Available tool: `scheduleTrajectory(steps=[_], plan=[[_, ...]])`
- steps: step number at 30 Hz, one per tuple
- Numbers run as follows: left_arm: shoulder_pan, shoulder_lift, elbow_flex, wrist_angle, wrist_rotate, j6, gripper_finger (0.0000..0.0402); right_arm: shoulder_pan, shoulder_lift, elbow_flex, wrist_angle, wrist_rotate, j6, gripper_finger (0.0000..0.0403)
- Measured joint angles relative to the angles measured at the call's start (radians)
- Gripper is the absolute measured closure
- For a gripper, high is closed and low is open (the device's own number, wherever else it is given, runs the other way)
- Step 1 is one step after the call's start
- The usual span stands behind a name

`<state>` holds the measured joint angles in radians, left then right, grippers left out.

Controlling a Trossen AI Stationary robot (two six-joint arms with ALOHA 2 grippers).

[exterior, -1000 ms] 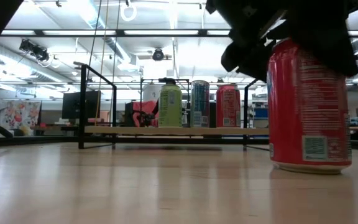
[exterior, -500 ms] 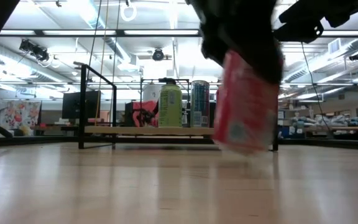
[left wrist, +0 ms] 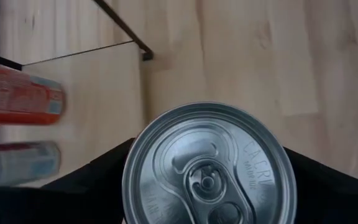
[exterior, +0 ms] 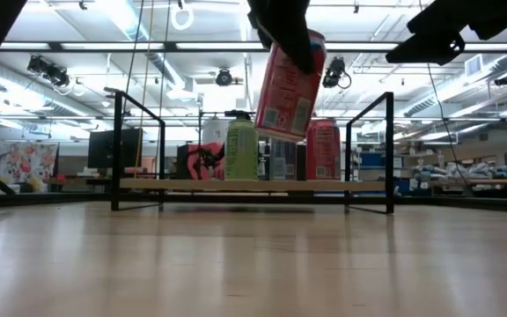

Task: Place canned beverage on shelf
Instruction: Put the orange soda can on the

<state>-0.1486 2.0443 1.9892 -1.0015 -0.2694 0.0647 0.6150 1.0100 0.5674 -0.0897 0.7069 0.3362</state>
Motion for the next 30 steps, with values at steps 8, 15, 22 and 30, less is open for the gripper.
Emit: scheduleTrajectory(steps=[8, 15, 22, 30], plan=[[0.168, -0.015, 0.0, 0.121, 0.193, 0.17, 0.0089, 0.022, 0.005, 0.0, -0.009, 0.007, 0.036, 0.0047], [0.317, -0.015, 0.0, 0.24, 0.365, 0.241, 0.0089, 0.047, 0.005, 0.0, -0.016, 0.035, 0.05, 0.0047], [0.383, 0.029, 0.0, 0.314, 0.477, 0.259, 0.0089, 0.055, 0.005, 0.0, -0.021, 0.064, 0.038, 0.0047], [0.38, 0.107, -0.001, 0.328, 0.474, 0.289, 0.0088, 0.055, 0.005, 0.0, -0.012, 0.067, 0.031, 0.0047]])
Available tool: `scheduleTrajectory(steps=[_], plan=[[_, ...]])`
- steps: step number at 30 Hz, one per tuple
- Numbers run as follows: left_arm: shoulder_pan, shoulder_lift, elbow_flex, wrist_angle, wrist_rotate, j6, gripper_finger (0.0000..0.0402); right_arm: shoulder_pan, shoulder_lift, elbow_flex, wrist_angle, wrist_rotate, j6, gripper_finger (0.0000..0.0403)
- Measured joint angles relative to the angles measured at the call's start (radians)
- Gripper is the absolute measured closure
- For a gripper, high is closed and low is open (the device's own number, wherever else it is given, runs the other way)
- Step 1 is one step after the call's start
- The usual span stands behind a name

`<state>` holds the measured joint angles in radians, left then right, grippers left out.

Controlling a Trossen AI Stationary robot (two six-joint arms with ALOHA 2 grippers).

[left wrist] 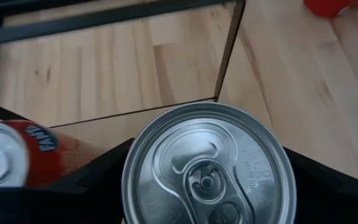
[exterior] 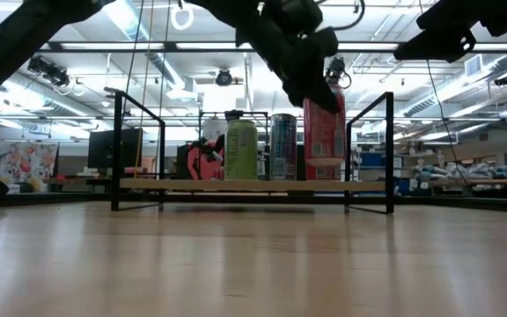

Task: Place canned beverage on shelf
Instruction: Put the orange soda can on the

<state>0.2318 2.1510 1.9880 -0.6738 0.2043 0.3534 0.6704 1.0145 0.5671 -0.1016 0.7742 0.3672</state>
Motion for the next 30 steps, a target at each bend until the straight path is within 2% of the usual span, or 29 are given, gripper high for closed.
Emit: scheduleTrajectory(steps=[15, 30], plan=[[0.022, 0.031, 0.0, 0.021, -0.004, 0.022, 0.0088, 0.0, 0.0, 0.0, 0.003, 0.0, 0.0, 0.0047], [0.016, 0.059, 0.003, 0.062, -0.05, 0.004, 0.0085, 0.0, 0.0, 0.0, 0.016, -0.002, -0.003, 0.0047]])
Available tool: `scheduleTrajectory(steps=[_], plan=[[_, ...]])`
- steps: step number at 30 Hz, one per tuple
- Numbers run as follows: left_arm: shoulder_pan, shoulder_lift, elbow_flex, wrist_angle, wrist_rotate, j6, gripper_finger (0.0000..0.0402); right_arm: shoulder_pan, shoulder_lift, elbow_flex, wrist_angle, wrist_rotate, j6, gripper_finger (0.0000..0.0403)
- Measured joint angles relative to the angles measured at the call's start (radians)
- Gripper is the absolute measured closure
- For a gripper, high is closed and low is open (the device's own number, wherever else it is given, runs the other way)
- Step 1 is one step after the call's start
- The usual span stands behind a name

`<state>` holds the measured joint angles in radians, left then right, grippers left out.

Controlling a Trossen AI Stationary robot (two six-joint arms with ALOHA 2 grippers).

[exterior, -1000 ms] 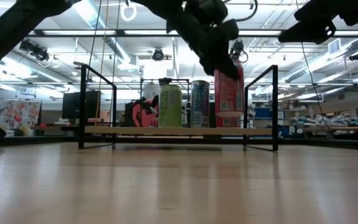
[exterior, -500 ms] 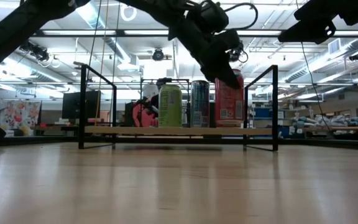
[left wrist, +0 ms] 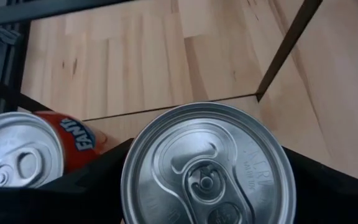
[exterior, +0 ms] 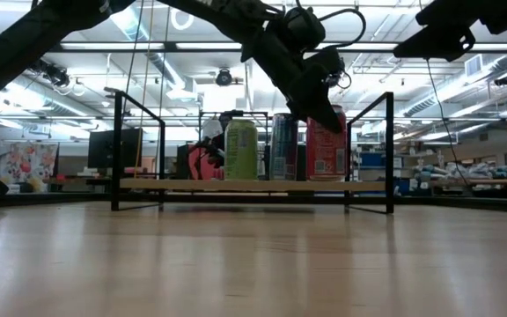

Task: Place canned beverage on shelf
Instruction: Put the orange soda can on the

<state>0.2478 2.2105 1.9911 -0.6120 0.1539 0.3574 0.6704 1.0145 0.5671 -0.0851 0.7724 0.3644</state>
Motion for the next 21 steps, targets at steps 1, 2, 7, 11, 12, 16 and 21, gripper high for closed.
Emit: scheduleTrajectory(steps=[1, 2, 7, 11, 12, 16, 21], plan=[[0.0, 0.0, 0.0, 0.001, 0.0, 0.0, 0.0085, 0.0, 0.0, 0.0, 0.0, 0.0, 0.0, 0.0047], [-0.001, 0.0, 0.0, -0.002, 0.0, 0.0, 0.0085, 0.0, 0.0, 0.0, 0.002, -0.002, 0.0, 0.0047], [-0.001, 0.0, 0.0, -0.009, 0.0, -0.003, 0.0085, 0.0, 0.0, 0.0, 0.001, -0.003, 0.0, 0.0047], [-0.001, 0.0, 0.0, -0.016, 0.0, -0.003, 0.0084, 0.0, 0.0, 0.0, 0.001, -0.003, 0.0, 0.0047], [-0.002, 0.0, 0.0, -0.019, 0.0, -0.003, 0.0082, 0.0, 0.0, 0.0, 0.002, -0.004, 0.0, 0.0047], [-0.006, 0.0, 0.0, -0.018, -0.014, -0.015, 0.0054, 0.0, 0.0, 0.0, 0.002, -0.004, 0.0, 0.0047], [-0.017, 0.001, -0.002, -0.021, -0.06, -0.02, 0.0009, 0.0, 0.0, 0.0, 0.001, -0.004, 0.0, 0.0047]])
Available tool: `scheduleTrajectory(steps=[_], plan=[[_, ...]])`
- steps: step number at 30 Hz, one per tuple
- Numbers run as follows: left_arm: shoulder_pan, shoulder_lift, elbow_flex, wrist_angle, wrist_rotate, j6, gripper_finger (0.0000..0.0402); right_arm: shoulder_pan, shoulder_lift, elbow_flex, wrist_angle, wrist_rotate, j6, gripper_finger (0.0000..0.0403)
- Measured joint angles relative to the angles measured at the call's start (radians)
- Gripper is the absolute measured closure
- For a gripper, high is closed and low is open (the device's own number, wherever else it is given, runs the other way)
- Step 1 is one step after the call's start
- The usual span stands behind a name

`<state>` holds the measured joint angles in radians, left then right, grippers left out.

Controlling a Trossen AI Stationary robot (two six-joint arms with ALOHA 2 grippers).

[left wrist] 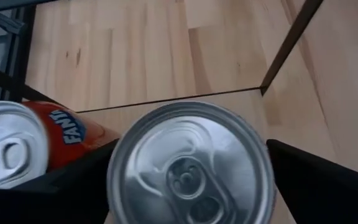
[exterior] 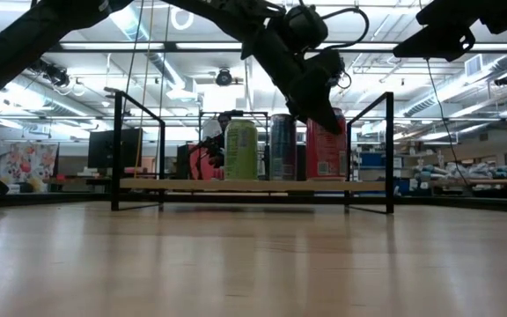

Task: Place canned beverage on shelf
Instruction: Put the orange soda can on the, then put the green soda can on the shelf

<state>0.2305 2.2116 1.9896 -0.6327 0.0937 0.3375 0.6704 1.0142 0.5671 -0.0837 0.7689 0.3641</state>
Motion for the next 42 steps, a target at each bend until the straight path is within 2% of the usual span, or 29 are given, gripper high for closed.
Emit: scheduleTrajectory(steps=[18, 29, 33, 42], plan=[[-0.017, 0.005, 0.112, -0.102, -0.012, 0.011, 0.0004, 0.0, 0.0, 0.0, 0.008, 0.0, 0.0, 0.0047], [-0.017, 0.003, 0.297, -0.223, -0.014, 0.022, 0.0004, 0.0, 0.0, 0.0, 0.008, -0.003, 0.0, 0.0047], [-0.006, 0.002, 0.367, -0.319, -0.029, 0.038, 0.0004, 0.0, 0.0, 0.0, 0.008, -0.004, 0.0, 0.0047], [0.063, -0.032, 0.364, -0.454, -0.038, -0.008, 0.0006, 0.0, 0.0, 0.0, -0.004, -0.003, -0.001, 0.0047]])
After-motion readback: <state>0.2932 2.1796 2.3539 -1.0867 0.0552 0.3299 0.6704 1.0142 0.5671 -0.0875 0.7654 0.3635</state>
